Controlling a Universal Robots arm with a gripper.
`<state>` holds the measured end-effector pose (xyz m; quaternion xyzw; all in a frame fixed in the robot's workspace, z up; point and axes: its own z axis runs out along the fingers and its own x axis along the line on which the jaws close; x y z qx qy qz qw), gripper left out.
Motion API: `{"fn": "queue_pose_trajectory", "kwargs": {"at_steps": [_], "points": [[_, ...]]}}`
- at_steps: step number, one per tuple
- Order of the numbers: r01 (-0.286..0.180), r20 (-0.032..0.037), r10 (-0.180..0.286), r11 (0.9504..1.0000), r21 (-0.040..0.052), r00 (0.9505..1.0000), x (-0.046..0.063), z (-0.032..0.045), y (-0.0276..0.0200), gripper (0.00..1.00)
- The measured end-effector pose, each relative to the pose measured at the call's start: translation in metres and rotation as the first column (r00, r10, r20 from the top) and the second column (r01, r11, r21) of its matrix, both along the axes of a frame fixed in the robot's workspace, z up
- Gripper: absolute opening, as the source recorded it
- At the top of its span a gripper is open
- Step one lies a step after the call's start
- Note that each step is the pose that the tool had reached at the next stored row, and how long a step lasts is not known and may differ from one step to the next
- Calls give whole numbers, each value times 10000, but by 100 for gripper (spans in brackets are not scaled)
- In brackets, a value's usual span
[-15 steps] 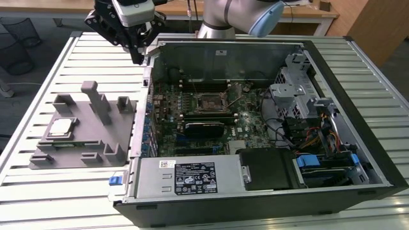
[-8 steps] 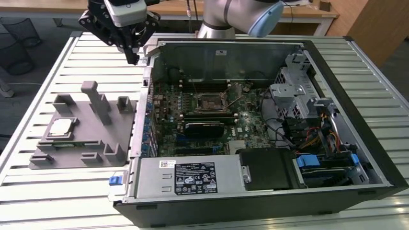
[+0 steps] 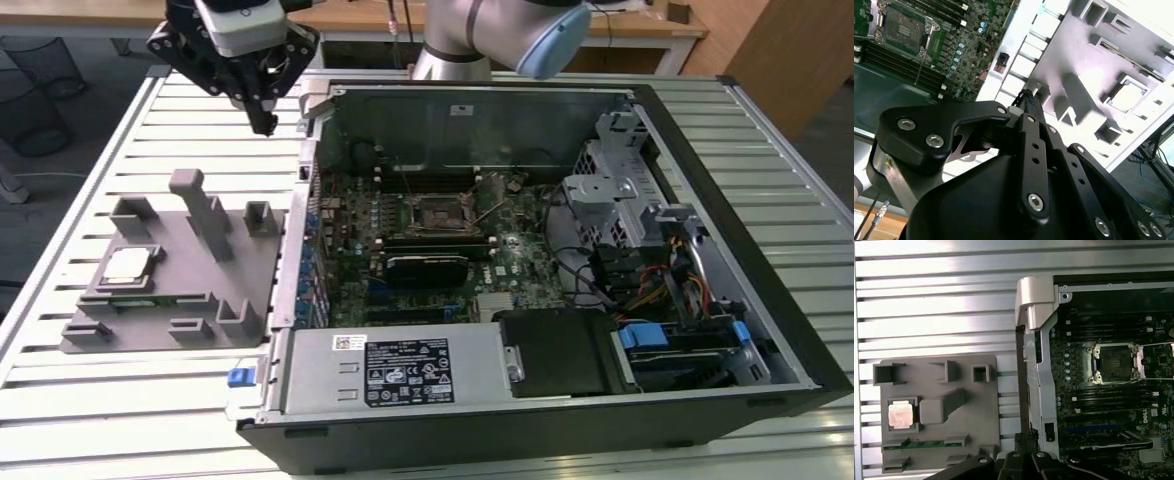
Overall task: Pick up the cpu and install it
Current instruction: 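Reach for the cpu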
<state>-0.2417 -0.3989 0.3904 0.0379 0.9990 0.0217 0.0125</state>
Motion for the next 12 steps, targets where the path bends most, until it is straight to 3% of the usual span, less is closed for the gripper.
{"fn": "queue_pose_trajectory", "kwargs": {"at_steps": [12], "points": [[0, 0, 0, 10000, 0, 10000, -212, -5, 0, 11]]}}
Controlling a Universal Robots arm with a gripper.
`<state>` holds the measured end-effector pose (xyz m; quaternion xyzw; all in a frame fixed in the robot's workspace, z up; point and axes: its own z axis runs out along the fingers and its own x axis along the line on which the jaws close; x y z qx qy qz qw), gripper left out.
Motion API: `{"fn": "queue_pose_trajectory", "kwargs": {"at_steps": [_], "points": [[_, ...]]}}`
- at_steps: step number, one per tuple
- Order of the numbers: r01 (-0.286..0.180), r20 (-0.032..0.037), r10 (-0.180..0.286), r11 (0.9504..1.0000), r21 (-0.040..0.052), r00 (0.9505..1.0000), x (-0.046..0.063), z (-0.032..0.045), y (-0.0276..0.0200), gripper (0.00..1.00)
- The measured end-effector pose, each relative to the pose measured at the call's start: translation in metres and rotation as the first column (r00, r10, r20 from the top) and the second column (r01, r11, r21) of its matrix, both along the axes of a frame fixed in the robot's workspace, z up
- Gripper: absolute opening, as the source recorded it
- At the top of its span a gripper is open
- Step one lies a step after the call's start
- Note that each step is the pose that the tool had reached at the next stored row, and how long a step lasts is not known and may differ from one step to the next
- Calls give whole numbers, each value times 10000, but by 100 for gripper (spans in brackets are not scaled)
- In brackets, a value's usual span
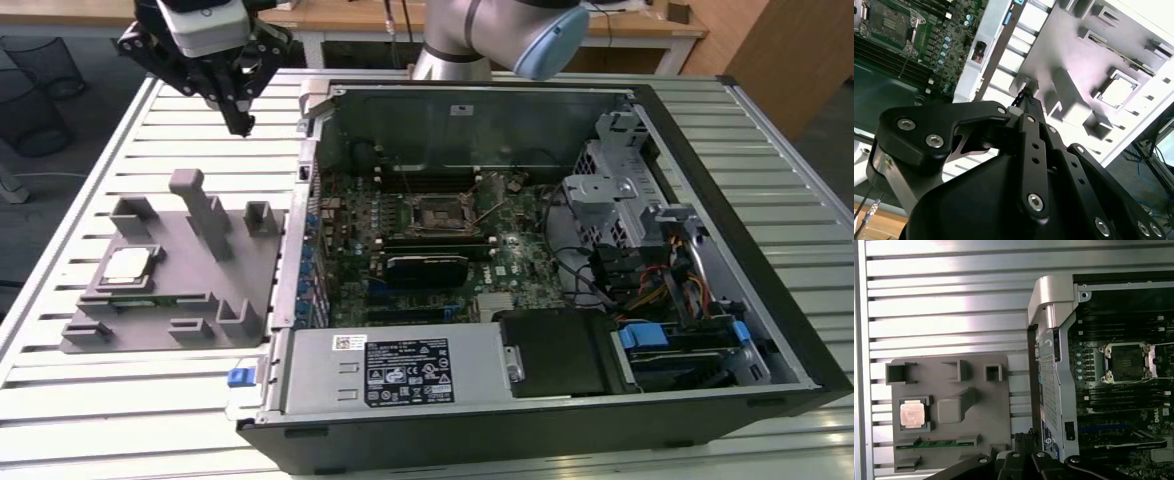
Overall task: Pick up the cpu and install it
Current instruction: 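Reach for the cpu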
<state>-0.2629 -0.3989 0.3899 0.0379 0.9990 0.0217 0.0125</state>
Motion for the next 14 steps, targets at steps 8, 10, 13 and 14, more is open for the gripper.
{"fn": "queue_pose_trajectory", "kwargs": {"at_steps": [8, 10, 13, 14], "points": [[0, -1, 0, 10000, -1, 10000, -151, -7, 0, 11], [-1, -1, 1, 10000, 0, 10000, -185, -8, 0, 11], [0, 0, 0, 10000, 0, 10000, -239, -10, 0, 11], [0, -1, 0, 10000, 0, 10000, -257, -11, 0, 11]]}}
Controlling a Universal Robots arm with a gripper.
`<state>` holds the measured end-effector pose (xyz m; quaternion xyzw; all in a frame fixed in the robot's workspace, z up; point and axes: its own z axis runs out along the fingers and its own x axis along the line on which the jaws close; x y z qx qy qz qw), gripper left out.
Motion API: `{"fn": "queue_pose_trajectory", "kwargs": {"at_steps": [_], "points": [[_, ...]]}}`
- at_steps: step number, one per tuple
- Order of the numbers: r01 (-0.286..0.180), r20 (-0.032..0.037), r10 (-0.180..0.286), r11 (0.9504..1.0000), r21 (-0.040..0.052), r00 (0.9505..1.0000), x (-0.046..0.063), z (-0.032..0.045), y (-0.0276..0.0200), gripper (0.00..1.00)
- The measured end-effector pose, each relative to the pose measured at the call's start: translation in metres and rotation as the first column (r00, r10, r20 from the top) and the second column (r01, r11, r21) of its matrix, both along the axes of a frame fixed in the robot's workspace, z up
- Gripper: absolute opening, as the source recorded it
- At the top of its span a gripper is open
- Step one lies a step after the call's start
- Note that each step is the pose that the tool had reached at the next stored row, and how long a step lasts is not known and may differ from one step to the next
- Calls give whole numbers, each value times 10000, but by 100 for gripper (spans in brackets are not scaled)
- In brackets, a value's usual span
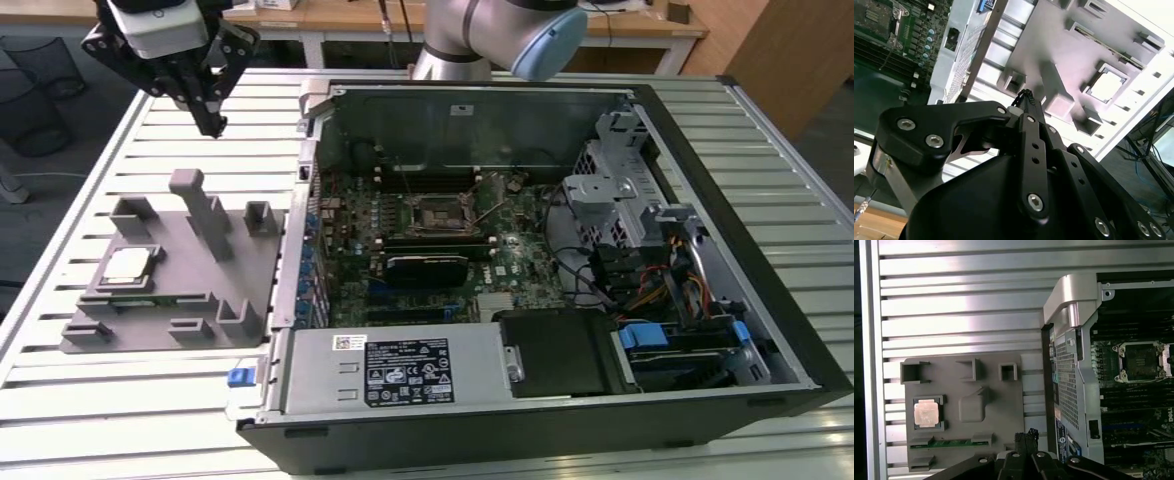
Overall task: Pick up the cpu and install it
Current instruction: 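Reach for the cpu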
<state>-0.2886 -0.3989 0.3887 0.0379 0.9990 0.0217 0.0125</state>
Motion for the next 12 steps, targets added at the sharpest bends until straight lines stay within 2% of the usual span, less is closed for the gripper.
{"fn": "queue_pose_trajectory", "kwargs": {"at_steps": [12], "points": [[0, -2, 0, 10000, 0, 10000, -246, -12, 0, 11]]}}
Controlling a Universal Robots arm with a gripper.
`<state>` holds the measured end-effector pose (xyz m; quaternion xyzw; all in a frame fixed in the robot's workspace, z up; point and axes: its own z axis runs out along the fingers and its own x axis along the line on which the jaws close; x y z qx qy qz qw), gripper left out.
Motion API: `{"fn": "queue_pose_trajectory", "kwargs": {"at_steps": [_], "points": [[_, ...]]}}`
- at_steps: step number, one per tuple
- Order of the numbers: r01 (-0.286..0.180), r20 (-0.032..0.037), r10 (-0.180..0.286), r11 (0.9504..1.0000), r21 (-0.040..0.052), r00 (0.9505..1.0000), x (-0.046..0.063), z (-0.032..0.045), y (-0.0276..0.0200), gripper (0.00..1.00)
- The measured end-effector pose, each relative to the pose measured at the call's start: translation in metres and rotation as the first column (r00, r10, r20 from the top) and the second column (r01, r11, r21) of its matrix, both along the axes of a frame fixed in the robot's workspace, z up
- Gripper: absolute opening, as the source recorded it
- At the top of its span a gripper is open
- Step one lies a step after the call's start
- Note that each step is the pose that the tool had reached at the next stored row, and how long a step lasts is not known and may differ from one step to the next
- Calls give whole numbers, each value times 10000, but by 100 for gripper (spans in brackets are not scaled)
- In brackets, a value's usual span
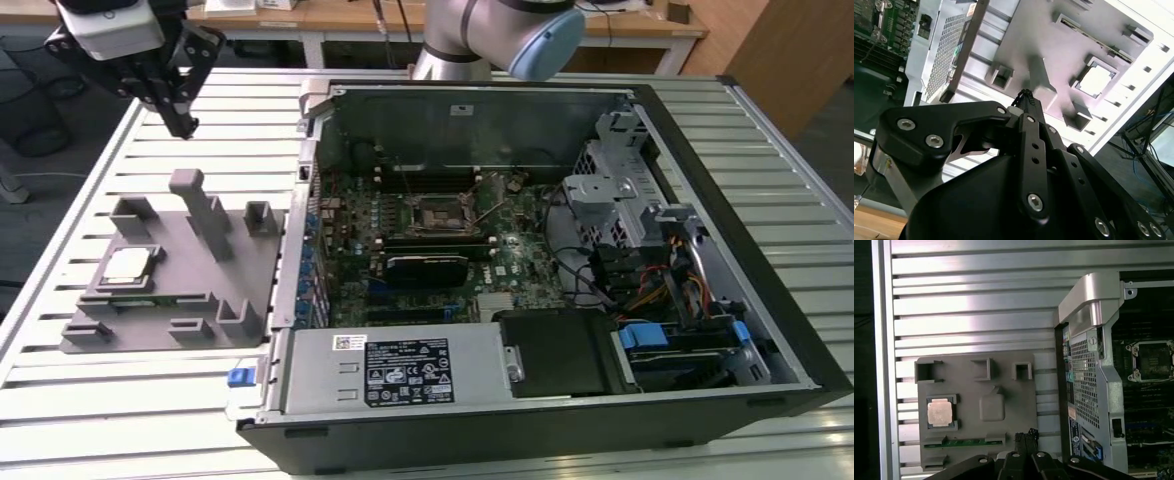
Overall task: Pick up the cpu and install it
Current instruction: 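Reach for the cpu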
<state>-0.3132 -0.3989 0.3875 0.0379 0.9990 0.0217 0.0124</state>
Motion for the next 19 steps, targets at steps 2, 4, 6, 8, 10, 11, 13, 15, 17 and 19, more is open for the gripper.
{"fn": "queue_pose_trajectory", "kwargs": {"at_steps": [2, 4, 6, 8, 10, 11, 13, 15, 17, 19], "points": [[0, -2, 0, 10000, 0, 10000, -35, -3, 0, 11], [0, -5, 0, 10000, 0, 10000, -72, -6, 0, 11], [0, -6, 0, 10000, 0, 10000, -102, -10, 0, 11], [-1, -8, 1, 10000, 1, 10000, -123, -14, 0, 11], [-1, -9, 1, 10000, 0, 10000, -142, -17, 0, 11], [-1, -9, 1, 10000, 0, 10000, -154, -20, 0, 11], [-1, -13, 1, 10000, 0, 10000, -181, -23, 0, 11], [-1, -18, 1, 10000, 0, 10000, -206, -26, 0, 11], [0, -26, 0, 10000, 0, 10000, -229, -30, 0, 11], [0, -35, 0, 10000, -1, 10000, -252, -33, 0, 11]]}}
